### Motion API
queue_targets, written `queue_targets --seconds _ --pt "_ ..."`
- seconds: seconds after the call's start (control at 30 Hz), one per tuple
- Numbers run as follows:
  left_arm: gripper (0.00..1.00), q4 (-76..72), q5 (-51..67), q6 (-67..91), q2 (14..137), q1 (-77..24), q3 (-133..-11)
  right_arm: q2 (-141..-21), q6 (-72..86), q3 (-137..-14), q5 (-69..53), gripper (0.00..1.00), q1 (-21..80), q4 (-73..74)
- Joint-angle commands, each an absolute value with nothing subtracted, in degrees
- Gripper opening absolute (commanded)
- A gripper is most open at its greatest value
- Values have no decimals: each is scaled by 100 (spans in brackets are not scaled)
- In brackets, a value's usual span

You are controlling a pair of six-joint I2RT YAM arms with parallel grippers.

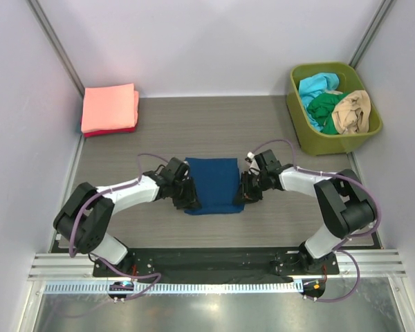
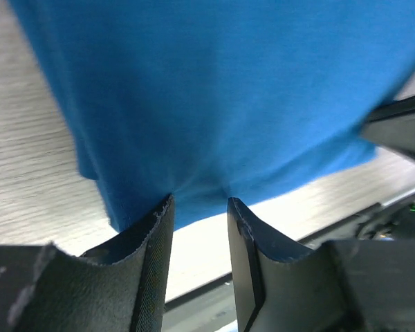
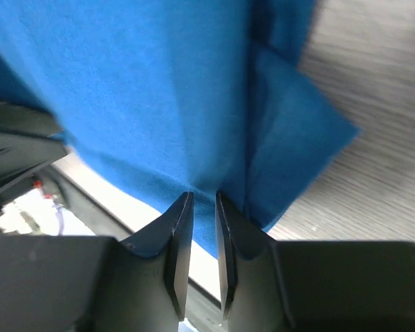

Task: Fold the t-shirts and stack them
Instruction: Fold the tshirt

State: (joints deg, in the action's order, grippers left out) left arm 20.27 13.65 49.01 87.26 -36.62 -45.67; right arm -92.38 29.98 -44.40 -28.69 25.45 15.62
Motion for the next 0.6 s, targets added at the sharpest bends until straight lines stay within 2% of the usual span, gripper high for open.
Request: queue_targets --seconds 0.0,0.13,0.27,0.3,0.33,0.4,0.43,0.47,0.57 --pt "38 1696 1012 4834 8648 -3621 -4132 -9044 2857 -3939 -2629 26 2338 1275" --pt "38 1801 844 4711 8605 -3577 -3806 -8921 2865 -3656 -2452 26 2303 1300" --pt "50 2597 678 4536 8096 -3577 -4226 -8737 2883 -3866 -2329 27 2303 1564" --pt "52 2880 477 4335 7773 -3577 -4619 -8658 2865 -3954 -2294 30 2303 1660" --pt "53 3126 48 4237 7639 -3577 -4849 -8475 2848 -4181 -2163 41 2303 1896" --pt "67 3620 -420 3896 7340 -3568 -5367 -8280 2743 -4472 -2040 52 2303 2143" --pt "71 3691 -744 3798 7287 -3551 -5483 -8131 2690 -4830 -2004 60 2303 2379" --pt "76 3709 -773 3710 7260 -3464 -5571 -8086 2629 -5017 -1917 64 2303 2530" --pt "77 3404 -477 3533 7382 -3201 -5818 -7937 2426 -5764 -1794 72 2303 3110"
